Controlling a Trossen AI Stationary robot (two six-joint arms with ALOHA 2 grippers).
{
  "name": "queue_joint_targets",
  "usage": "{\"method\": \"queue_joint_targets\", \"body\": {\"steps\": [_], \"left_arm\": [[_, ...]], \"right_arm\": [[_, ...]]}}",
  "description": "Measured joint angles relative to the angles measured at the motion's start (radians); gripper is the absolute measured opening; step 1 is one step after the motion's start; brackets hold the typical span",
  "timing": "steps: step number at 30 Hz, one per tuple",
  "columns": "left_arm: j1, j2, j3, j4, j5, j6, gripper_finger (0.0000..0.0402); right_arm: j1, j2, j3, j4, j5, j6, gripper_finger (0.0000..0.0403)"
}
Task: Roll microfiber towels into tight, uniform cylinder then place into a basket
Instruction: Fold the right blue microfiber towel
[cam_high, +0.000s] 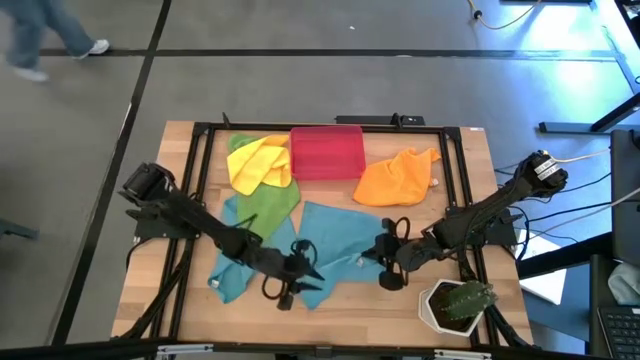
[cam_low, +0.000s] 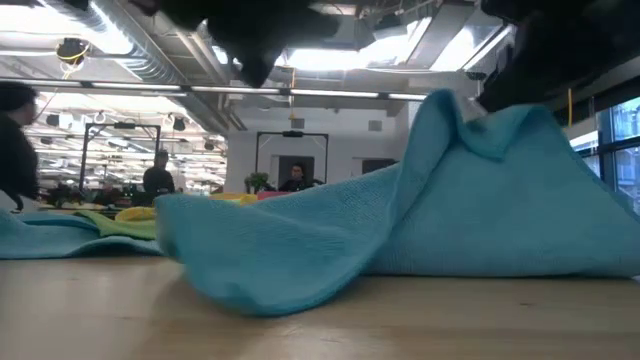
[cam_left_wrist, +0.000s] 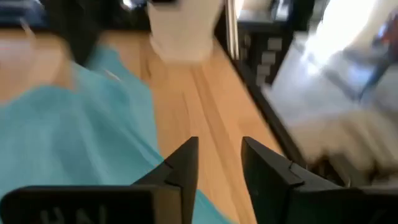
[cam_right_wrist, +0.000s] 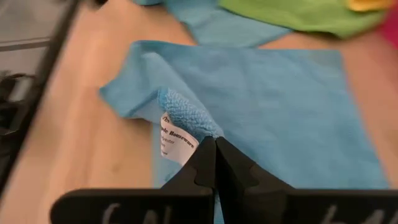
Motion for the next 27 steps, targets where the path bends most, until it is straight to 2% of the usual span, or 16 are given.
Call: {"method": "queue_joint_targets", "body": {"steps": [4, 8, 17, 20, 27], "left_arm": [[-0.048, 0.025, 0.055, -0.140, -0.080, 0.007, 0.0131], [-0.084, 0.042, 0.093, -0.283, -0.147, 0.020, 0.0138], [-0.123, 0.161, 0.151, -0.300, -0.194, 0.242, 0.0140], [-0.123, 0.197, 0.175, -0.316, -0.249, 0.304, 0.0141], [-0.123, 0.248, 0.225, -0.403, -0.295, 0.435, 0.0141]], "right_arm": [[-0.002, 0.000, 0.000, -0.079, 0.071, 0.054, 0.0005], [-0.008, 0.000, 0.000, -0.137, 0.085, 0.102, 0.0005], [-0.034, 0.001, 0.000, -0.181, 0.101, 0.128, 0.0005], [-0.035, 0.001, 0.000, -0.181, 0.101, 0.127, 0.0005], [-0.035, 0.001, 0.000, -0.199, 0.100, 0.128, 0.0005]]}}
